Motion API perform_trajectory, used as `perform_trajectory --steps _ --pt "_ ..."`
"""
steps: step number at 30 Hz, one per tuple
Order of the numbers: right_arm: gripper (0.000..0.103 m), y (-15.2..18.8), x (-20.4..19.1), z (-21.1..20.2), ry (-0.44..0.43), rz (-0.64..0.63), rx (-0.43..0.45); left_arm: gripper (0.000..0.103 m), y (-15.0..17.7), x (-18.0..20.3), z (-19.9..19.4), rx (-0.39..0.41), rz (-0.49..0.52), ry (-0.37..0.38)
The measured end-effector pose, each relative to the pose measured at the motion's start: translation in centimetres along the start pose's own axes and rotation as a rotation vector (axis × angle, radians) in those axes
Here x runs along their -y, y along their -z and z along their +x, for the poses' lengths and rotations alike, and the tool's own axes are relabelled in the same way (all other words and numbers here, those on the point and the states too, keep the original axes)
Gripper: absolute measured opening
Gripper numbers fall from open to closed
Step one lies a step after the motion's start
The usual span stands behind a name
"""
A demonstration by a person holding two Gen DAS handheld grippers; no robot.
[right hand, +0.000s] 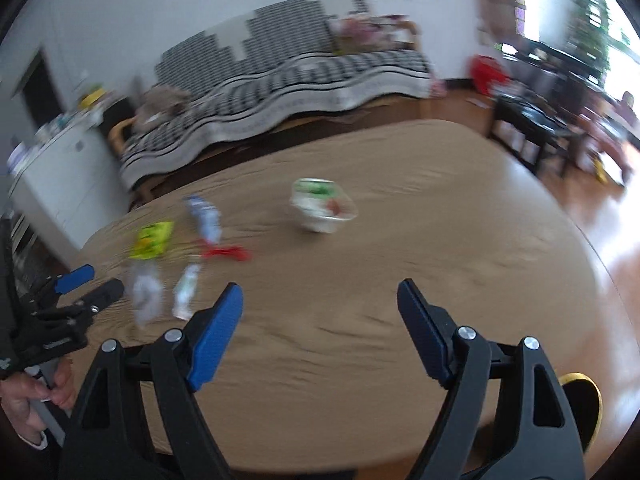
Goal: Collect trash
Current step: 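Move both open tools back over the table trash, then grasp the yellow popcorn bag with the left tool while the right tool grasps the blue foil wrapper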
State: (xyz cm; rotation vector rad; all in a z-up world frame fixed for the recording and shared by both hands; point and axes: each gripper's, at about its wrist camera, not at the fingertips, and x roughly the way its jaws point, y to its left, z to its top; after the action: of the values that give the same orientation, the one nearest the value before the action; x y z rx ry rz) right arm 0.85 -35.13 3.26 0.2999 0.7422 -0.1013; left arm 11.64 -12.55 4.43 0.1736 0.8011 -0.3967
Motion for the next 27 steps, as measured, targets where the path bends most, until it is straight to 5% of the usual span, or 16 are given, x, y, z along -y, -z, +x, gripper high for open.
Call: perform_trajectory --steps 5,11,27 --pt "0.077 -1.8 -8.2 5.8 -0.078 -0.077 -0.045 0.092 1.1 -8.4 1.0 -0.021 -0.119 -0.054" --pt "0.077 -3.0 -14.0 11.8 -0.119 -0.140 -0.095 0.092 1.3 -12.1 3.6 -0.032 -0.149 -0.064" --pt "0.077 -7.3 -16.3 25.3 -0.041 -0.169 -0.226 0.092 -3.3 -13.7 14.5 -0.097 -0.205 -0.082"
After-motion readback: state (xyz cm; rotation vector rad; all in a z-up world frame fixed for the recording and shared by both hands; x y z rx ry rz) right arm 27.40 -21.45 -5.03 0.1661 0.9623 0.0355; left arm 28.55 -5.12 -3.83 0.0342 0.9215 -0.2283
